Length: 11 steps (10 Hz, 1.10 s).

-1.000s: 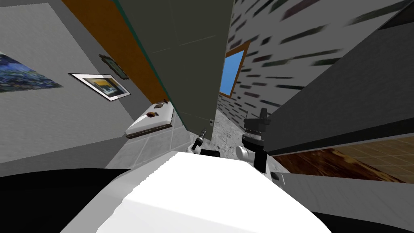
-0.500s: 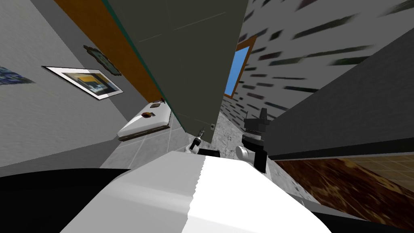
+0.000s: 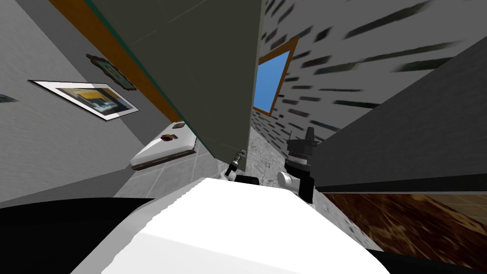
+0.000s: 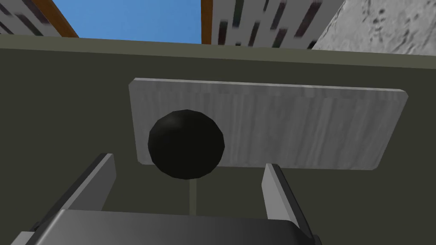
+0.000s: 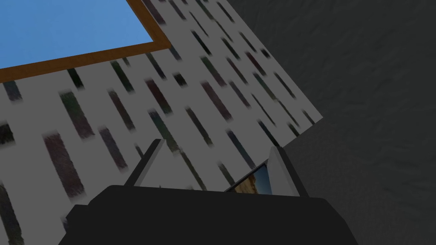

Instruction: Push the door open

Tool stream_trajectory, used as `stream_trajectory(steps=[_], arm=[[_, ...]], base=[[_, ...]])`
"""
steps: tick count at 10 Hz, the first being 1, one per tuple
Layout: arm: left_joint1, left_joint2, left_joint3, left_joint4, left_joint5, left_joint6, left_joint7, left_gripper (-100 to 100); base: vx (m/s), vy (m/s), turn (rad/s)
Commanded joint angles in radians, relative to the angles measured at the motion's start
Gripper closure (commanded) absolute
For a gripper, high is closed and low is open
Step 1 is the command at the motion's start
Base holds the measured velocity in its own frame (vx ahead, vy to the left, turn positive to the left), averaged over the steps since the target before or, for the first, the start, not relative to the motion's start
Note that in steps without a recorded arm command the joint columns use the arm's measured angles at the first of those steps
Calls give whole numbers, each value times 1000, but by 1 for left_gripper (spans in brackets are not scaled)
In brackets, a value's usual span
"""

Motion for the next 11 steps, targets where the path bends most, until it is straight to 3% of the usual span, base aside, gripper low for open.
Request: stream_trajectory(steps=[1,2,7,8,9,10,11], arm=[[0,0,0,0,0,0,0,-100],[0,0,0,0,0,0,0,100],[0,0,0,0,0,0,0,100],[-2,25,18,2,8,0,-2,100],[-3,31,23,2,10,0,-3,100],[29,43,-15,-28,14,4,-13,-100],[41,49,-32,-41,19,4,-20,-100]], base=[[31,-60,38],[-5,7,-29],[-5,10,-6],[103,-82,47],[142,-113,85],[25,-23,152],[-62,54,125]])
